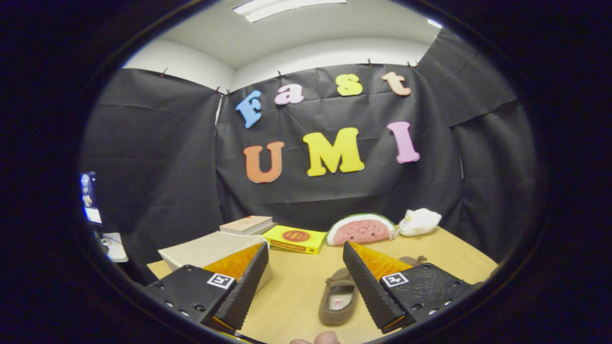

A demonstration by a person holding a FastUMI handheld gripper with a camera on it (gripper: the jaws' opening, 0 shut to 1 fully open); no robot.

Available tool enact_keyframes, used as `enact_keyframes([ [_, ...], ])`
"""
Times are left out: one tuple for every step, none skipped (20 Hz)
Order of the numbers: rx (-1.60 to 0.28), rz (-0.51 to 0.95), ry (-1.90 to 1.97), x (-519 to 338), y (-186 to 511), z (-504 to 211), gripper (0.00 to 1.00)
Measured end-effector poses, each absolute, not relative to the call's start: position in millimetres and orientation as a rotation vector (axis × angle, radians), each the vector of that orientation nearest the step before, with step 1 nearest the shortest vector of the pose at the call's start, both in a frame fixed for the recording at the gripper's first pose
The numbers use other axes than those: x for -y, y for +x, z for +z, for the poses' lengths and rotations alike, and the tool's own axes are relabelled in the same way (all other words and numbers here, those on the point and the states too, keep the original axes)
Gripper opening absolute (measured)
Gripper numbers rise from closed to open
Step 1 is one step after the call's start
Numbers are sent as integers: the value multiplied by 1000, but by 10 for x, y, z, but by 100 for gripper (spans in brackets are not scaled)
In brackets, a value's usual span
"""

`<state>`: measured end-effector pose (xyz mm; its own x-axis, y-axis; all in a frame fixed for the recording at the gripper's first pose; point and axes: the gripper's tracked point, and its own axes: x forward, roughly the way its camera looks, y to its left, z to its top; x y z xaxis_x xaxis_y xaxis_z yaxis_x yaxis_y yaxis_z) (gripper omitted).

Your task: Open the storage box then place both shoes into the box .Put the left shoe in first, then the right shoe, with the right side of both shoes facing outward in a uniform manner.

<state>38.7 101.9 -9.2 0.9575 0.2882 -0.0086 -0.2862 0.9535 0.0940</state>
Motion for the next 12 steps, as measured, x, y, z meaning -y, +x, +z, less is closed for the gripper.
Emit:
enact_keyframes([
  [-32, 324, 112, -1148, 433, -117, 95],
  [-44, 364, 137, -1298, 481, -162, 95],
  [-65, 400, 166, -1449, 538, -212, 95],
  [-90, 437, 200, -1600, 595, -291, 95],
  [-124, 473, 232, -1736, 642, -368, 95],
  [-158, 506, 265, -1886, 709, -475, 95],
  [-197, 532, 295, -2006, 761, -577, 96],
  [-236, 557, 329, -2116, 799, -680, 96],
  [-272, 574, 360, -2200, 848, -763, 96],
  [-304, 588, 390, -2279, 865, -832, 95],
  [-335, 599, 425, -2338, 890, -886, 96],
  [-360, 605, 454, -2373, 911, -942, 96],
])
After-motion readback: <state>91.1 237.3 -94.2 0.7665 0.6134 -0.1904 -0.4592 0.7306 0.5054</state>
